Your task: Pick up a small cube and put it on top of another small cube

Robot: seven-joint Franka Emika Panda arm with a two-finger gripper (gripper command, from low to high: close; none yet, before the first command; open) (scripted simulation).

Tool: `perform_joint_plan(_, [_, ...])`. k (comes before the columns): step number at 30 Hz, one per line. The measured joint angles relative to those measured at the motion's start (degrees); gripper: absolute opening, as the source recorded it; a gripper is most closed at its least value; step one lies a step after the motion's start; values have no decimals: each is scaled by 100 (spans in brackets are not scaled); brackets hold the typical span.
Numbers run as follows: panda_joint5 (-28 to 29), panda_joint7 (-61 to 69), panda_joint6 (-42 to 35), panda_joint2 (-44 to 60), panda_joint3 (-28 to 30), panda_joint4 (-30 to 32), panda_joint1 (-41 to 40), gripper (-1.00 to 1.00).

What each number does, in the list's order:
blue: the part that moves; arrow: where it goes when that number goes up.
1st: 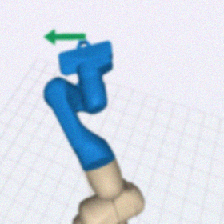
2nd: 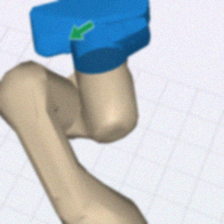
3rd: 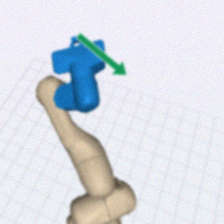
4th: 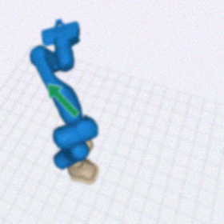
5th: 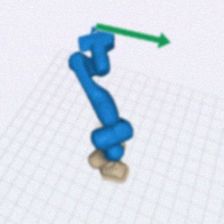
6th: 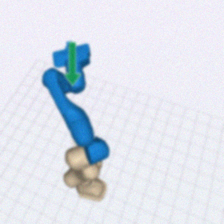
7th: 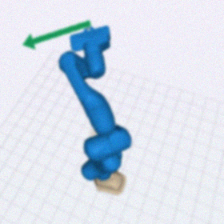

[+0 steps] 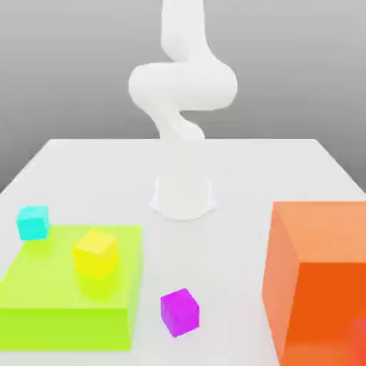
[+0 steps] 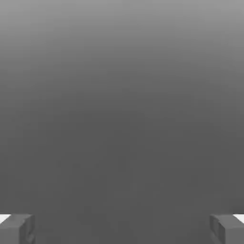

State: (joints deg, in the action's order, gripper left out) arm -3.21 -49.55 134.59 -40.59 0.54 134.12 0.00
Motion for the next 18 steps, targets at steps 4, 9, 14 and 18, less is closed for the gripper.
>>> perform_joint_plan(4, [-491,-659,454,892,-14,385,-30,0])
perform_joint_plan(9, [-896,-1580,1005,1957,-164,847,-96,0])
perform_joint_plan(14, [-965,-2740,1592,2994,-389,1319,-219,0])
perform_joint_plan(18, [-606,-3967,2095,3792,-462,1711,-309,0])
